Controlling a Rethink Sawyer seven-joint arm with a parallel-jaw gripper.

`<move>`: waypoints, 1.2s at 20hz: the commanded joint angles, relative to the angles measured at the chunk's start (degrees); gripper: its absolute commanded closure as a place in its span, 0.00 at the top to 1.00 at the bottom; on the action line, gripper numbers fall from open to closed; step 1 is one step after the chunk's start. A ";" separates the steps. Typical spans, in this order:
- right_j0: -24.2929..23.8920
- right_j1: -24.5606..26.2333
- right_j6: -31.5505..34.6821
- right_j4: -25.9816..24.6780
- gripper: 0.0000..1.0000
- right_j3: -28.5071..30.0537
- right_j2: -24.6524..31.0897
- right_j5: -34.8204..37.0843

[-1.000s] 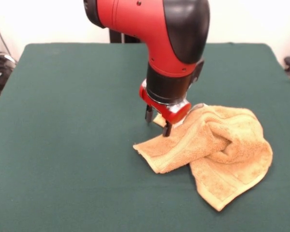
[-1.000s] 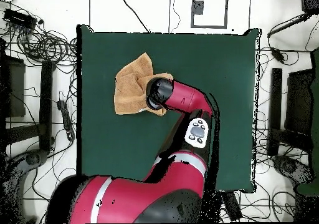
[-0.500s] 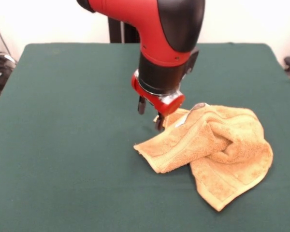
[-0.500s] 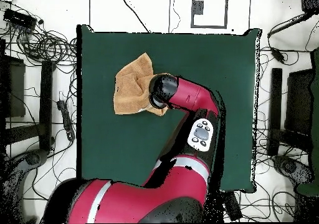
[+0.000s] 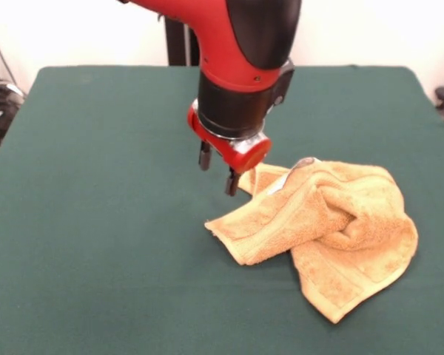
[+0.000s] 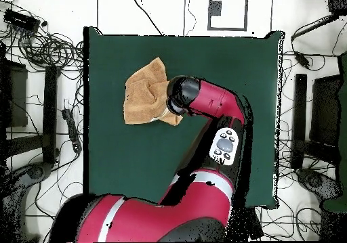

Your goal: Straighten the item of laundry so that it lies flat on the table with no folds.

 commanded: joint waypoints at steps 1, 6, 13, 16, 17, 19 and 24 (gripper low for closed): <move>-1.17 5.77 9.73 1.70 1.00 0.95 6.71 -7.17; -1.13 6.26 10.66 2.40 1.00 1.54 7.17 -8.75; -0.92 6.69 13.09 4.58 1.00 2.26 7.70 -8.40; 0.90 6.17 17.45 6.39 1.00 3.16 5.84 -7.06; 1.37 5.84 17.71 6.61 1.00 2.84 5.38 -7.09; 2.11 5.18 16.51 6.07 1.00 -0.06 4.06 -3.63; 3.56 3.97 14.99 4.03 1.00 -9.21 0.09 8.31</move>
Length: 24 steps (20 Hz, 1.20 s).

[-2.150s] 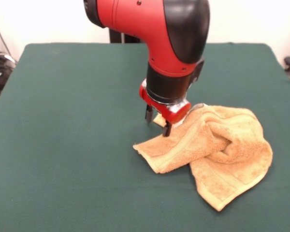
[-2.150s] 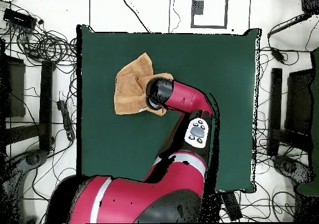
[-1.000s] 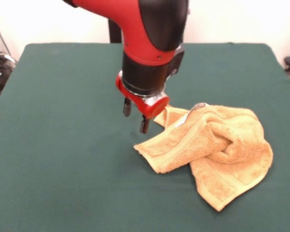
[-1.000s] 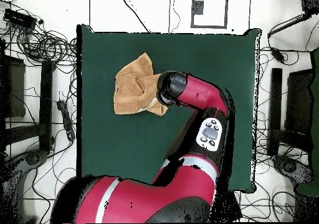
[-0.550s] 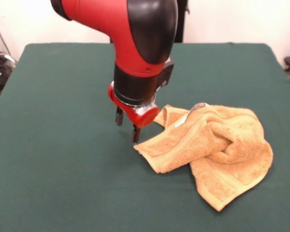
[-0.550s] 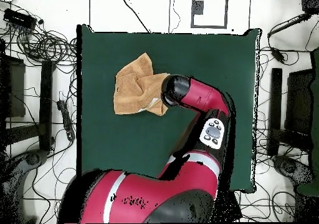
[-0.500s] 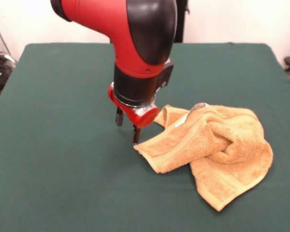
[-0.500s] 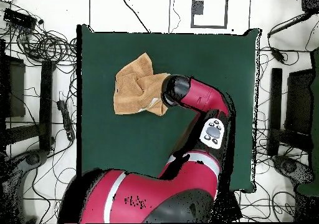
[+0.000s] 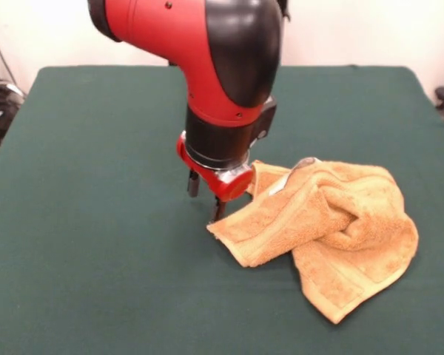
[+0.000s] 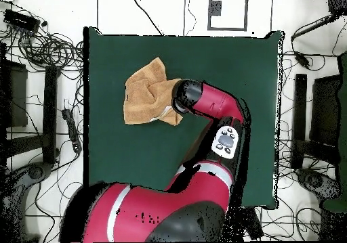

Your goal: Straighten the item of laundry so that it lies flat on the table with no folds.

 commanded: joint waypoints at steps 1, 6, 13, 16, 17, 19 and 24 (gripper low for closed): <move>3.96 -0.83 14.55 1.47 1.00 -8.12 0.87 13.81; 3.00 0.09 11.56 0.88 1.00 -12.46 1.36 15.82; 2.60 0.74 11.21 0.62 1.00 -13.08 2.22 15.49; 2.34 1.31 10.26 0.04 1.00 -11.65 2.66 13.40; 2.10 1.71 10.01 0.14 1.00 -11.31 3.17 12.15; 1.63 2.42 9.05 -0.07 1.00 -10.77 3.88 10.49; 1.66 2.57 9.01 -0.48 1.00 -8.41 3.78 9.74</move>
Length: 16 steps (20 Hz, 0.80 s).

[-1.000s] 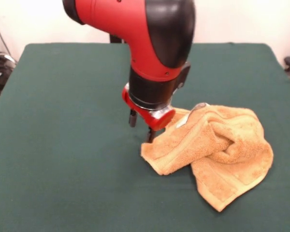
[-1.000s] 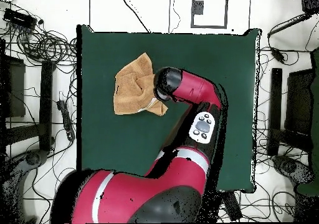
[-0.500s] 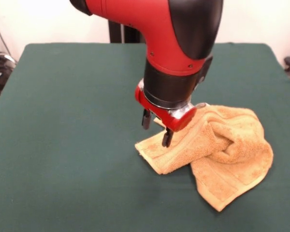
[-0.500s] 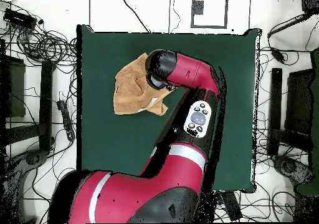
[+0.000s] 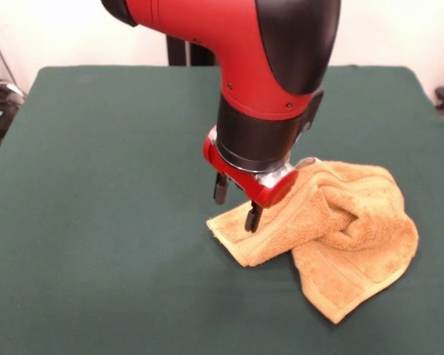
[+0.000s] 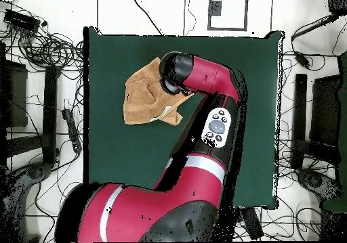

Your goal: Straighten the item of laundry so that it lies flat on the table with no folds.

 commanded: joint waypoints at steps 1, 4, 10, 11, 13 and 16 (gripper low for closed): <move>0.89 1.24 9.63 -0.51 1.00 5.19 4.00 -0.03; 1.82 0.12 11.48 -0.26 1.00 8.76 3.29 2.36; 1.85 1.39 13.11 1.60 1.00 11.44 5.49 -2.72; 1.98 1.62 13.50 1.71 1.00 11.83 5.47 -2.72; 2.44 1.86 14.17 1.69 1.00 12.55 5.06 -1.69; 2.64 2.01 14.42 1.96 1.00 13.97 5.43 -3.57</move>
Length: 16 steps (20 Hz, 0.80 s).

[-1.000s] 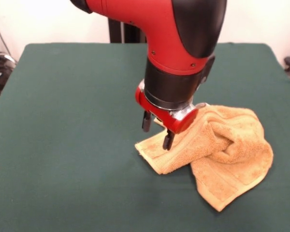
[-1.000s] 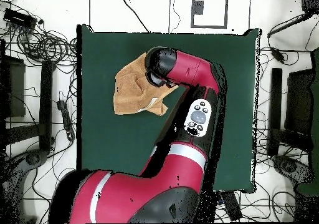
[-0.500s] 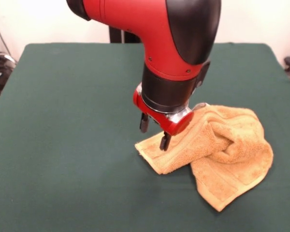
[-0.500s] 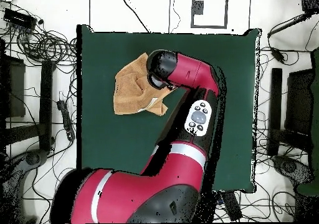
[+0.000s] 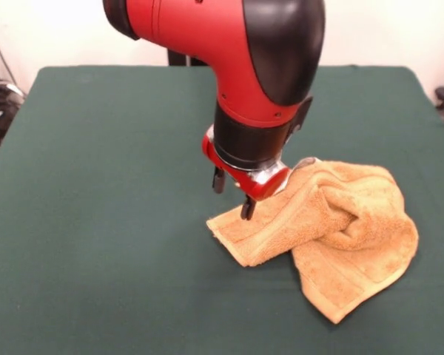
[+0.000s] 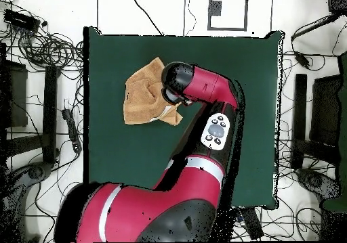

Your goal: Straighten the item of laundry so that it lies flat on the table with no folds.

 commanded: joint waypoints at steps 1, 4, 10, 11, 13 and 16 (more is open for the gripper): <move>2.25 1.83 14.26 2.16 1.00 9.54 5.73 -4.28; 1.89 2.65 13.91 2.53 1.00 9.82 6.48 -7.01; 1.46 4.13 13.89 4.04 1.00 8.67 7.67 -13.01; 1.61 4.35 14.12 4.14 1.00 8.41 7.49 -13.29; 1.46 4.56 13.82 4.28 1.00 8.16 7.67 -13.67; 1.32 4.82 13.57 4.29 1.00 7.82 7.74 -13.76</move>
